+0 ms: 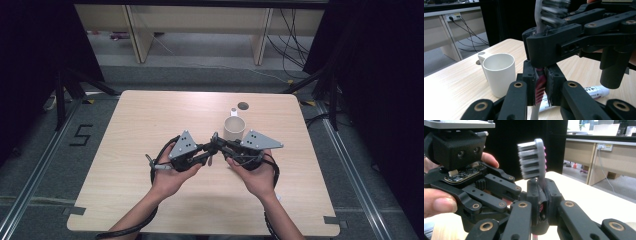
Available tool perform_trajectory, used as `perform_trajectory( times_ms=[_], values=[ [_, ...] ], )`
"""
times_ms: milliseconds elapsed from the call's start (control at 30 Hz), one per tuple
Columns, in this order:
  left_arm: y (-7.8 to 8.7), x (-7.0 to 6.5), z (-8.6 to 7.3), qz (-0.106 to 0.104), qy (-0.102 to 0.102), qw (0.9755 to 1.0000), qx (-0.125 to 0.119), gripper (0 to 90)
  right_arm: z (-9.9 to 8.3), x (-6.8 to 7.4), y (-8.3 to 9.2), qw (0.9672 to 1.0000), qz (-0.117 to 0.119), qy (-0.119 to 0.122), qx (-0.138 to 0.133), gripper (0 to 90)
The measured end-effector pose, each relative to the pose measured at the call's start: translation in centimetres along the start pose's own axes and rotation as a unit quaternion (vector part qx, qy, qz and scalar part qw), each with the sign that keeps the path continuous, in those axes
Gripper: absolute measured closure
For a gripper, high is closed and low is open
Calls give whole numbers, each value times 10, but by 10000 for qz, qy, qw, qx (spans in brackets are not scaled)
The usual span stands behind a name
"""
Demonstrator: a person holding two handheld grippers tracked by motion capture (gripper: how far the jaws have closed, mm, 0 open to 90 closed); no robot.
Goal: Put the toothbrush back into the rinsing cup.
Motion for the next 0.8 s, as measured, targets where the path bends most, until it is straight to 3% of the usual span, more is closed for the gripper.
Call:
perform_trajectory(
  times_ms=[33, 67, 300, 333, 367, 400, 433, 567, 600, 633, 700, 733, 800],
  values=[
    [-1, 0, 0, 20, -11, 10000, 37, 784, 0, 1, 0, 10000, -1, -68, -9, 849],
    [-1, 0, -2, 21, -47, 9999, 89, 739, 2, -1, 0, 9999, -39, 122, -32, 849],
    [0, 1, -13, 84, -62, 9998, 185, 457, 8, -8, 7, 9997, -214, -52, -38, 850],
    [1, 2, -15, 109, -93, 9997, 219, 435, 9, -12, 7, 9996, -256, 96, -73, 850],
    [3, 3, -17, 119, -80, 9996, 238, 424, 9, -11, 7, 9998, -188, -39, -65, 850],
    [5, 5, -20, 118, -78, 9995, 276, 408, 10, -15, 8, 9994, -305, 85, -100, 850],
    [7, 6, -22, 135, -109, 9993, 319, 389, 10, -14, 8, 9997, -228, -45, -73, 850],
    [17, 15, -30, 228, -54, 9990, 379, 353, 14, -21, 14, 9990, -403, -155, -129, 850],
    [21, 17, -32, 272, -27, 9988, 408, 347, 16, -25, 13, 9991, -371, 24, -204, 850],
    [24, 20, -34, 302, 26, 9988, 376, 342, 16, -24, 15, 9990, -392, -127, -163, 850],
    [31, 26, -38, 419, 41, 9981, 440, 334, 18, -30, 16, 9982, -557, 59, -230, 850],
    [34, 29, -40, 474, 25, 9978, 469, 332, 18, -28, 17, 9987, -473, -110, -140, 850],
    [40, 34, -45, 539, 84, 9974, 478, 331, 20, -32, 16, 9984, -522, -92, -216, 850]
  ],
)
Point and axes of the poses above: each handheld gripper's, and its own axes: y roughly backward along the jaws, z roughly out of its top, x roughly to its left, the point moved 5 cm from there along -y, roughly forward along the jaws
